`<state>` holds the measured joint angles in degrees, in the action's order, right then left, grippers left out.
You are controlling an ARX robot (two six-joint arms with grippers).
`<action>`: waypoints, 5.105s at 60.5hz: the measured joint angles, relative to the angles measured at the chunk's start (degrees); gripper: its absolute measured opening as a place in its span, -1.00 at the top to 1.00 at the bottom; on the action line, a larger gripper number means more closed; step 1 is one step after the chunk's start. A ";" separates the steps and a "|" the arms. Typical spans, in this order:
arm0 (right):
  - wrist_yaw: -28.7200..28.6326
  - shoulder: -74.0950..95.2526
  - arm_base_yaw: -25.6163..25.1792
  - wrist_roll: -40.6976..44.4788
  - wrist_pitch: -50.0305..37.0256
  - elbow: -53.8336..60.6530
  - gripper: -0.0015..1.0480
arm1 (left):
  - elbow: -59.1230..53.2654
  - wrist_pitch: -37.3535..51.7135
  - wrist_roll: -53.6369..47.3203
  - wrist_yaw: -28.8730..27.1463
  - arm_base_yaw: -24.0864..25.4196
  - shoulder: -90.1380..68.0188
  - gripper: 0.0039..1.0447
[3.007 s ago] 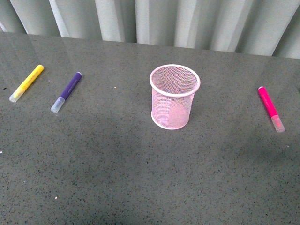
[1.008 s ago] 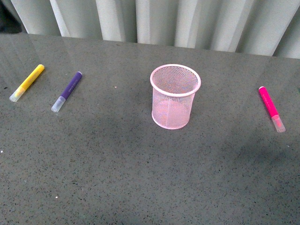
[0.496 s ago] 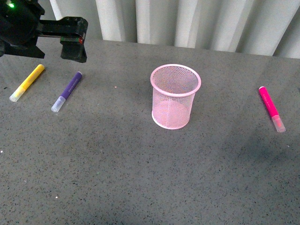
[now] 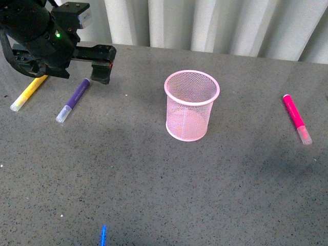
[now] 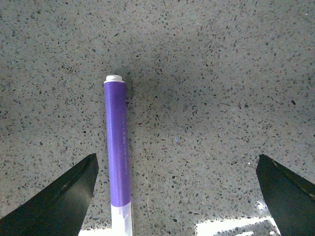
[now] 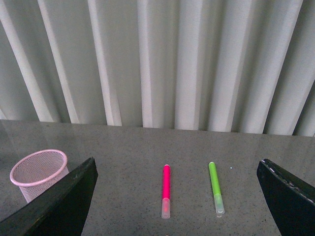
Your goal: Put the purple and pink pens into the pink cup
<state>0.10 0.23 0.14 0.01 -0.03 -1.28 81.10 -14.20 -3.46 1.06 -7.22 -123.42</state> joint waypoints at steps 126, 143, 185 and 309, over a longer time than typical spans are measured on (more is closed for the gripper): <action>0.00 0.00 0.00 0.00 0.00 0.00 -0.87 | -8.13 14.16 4.22 3.23 2.12 4.04 0.77; 0.00 0.00 0.00 0.00 0.00 0.00 -0.87 | -26.21 47.93 14.29 1.36 -4.37 20.55 0.77; 0.00 0.00 0.00 -0.02 0.00 0.00 -0.87 | -26.51 82.40 17.29 -16.76 -25.75 4.85 0.77; -0.09 0.00 0.00 0.00 0.00 0.00 -0.87 | -66.14 80.52 4.74 -18.18 -10.03 41.53 0.46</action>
<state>0.01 0.23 0.14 0.01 -0.03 -1.28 14.96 66.32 1.28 -17.12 -17.26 -81.89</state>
